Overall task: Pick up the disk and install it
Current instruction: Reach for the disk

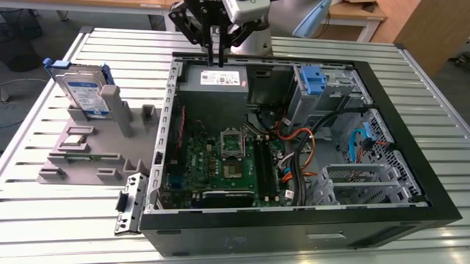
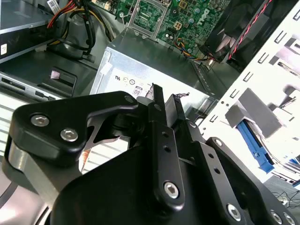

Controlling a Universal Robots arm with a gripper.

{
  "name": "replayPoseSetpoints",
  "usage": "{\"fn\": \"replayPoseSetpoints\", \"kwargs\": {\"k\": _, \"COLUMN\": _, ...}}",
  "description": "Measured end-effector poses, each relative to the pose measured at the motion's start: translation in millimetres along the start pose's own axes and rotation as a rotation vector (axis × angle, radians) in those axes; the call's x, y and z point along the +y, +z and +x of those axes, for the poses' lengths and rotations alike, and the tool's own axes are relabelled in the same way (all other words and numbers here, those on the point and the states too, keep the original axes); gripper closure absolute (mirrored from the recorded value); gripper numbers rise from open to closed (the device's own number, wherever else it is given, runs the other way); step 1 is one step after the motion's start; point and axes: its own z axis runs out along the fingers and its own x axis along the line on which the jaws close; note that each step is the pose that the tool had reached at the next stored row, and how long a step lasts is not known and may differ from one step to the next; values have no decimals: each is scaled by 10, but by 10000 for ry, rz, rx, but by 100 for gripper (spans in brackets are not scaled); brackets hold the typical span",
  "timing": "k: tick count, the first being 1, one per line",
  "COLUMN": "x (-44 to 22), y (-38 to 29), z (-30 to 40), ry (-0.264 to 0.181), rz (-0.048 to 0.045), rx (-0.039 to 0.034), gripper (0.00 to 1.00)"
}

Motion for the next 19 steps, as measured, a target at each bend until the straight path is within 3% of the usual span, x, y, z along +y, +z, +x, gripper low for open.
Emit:
{"fn": "replayPoseSetpoints", "kwargs": {"k": 6, "x": 0, "y": 0, "z": 9, "ry": 1, "rz": 0, "rx": 0, "gripper": 76}}
{"fn": "replayPoseSetpoints", "kwargs": {"k": 19, "x": -8, "y": 2, "z": 112, "ry": -1, "rz": 1, "rx": -1, "gripper": 76}}
